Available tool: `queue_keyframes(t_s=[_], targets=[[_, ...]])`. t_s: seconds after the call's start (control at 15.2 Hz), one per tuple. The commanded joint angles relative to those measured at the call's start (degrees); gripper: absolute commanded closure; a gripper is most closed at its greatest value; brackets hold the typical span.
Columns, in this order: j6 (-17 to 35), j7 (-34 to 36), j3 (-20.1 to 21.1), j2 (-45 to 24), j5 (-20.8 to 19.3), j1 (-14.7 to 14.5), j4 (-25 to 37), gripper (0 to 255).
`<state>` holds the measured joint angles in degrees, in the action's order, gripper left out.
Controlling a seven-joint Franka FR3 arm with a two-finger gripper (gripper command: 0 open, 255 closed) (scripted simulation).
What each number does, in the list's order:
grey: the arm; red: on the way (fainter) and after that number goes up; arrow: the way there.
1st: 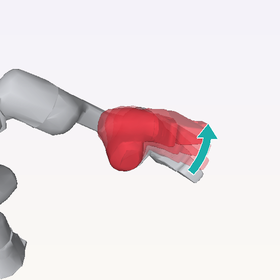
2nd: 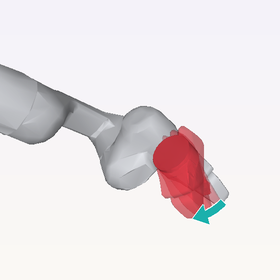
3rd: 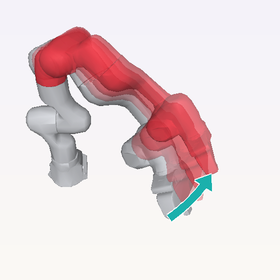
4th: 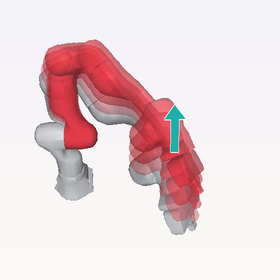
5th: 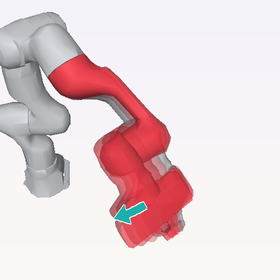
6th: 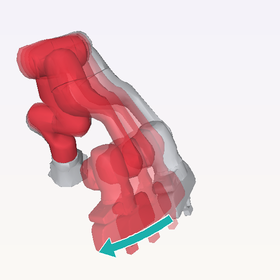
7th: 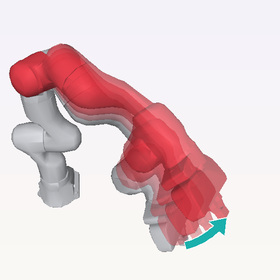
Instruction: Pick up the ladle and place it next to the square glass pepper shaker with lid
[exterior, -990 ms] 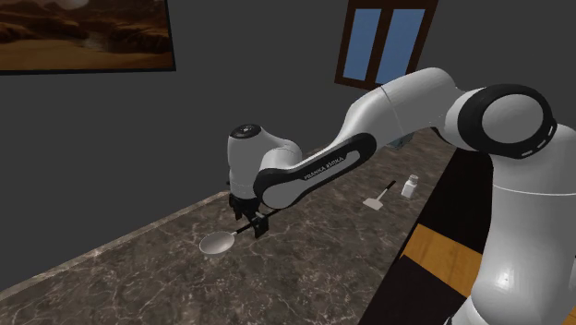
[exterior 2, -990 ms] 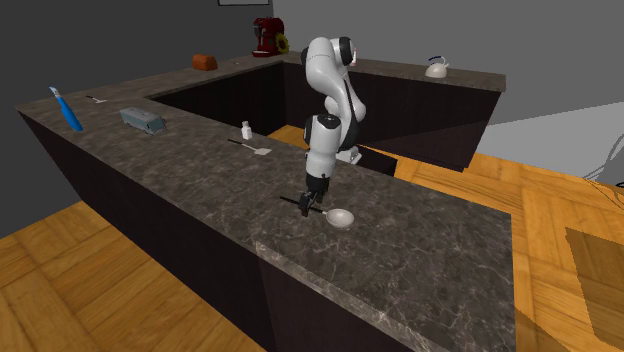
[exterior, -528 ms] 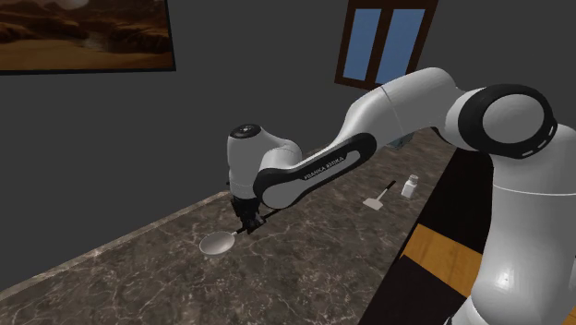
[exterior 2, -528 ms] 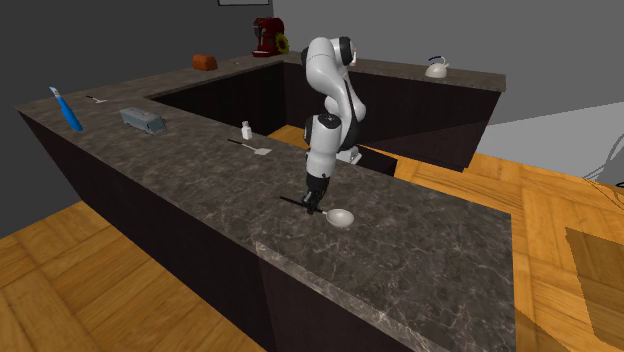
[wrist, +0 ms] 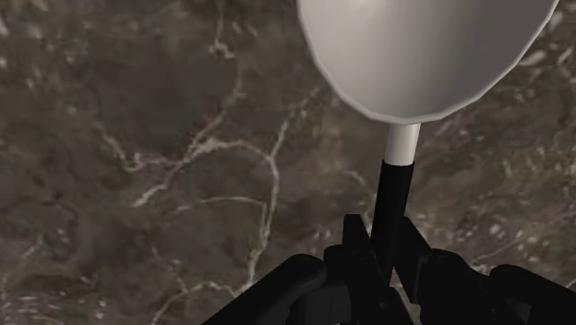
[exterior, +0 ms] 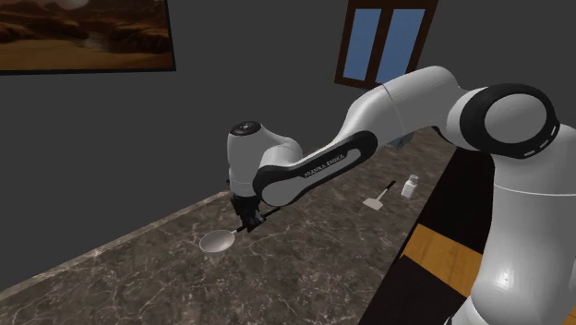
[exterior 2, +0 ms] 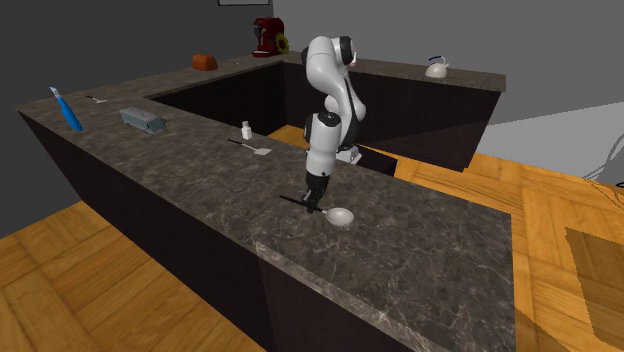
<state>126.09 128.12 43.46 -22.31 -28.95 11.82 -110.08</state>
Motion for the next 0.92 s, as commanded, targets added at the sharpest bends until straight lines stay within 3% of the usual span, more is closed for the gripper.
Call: queue_keyframes(t_s=[0.0, 0.86], targets=[[-0.9, -0.6, 0.5, 0.8, 0.9, 0.4, 0.3, 255], [-8.3, -5.0, 3.1, 5.9, 6.4, 2.3, 4.6, 255]])
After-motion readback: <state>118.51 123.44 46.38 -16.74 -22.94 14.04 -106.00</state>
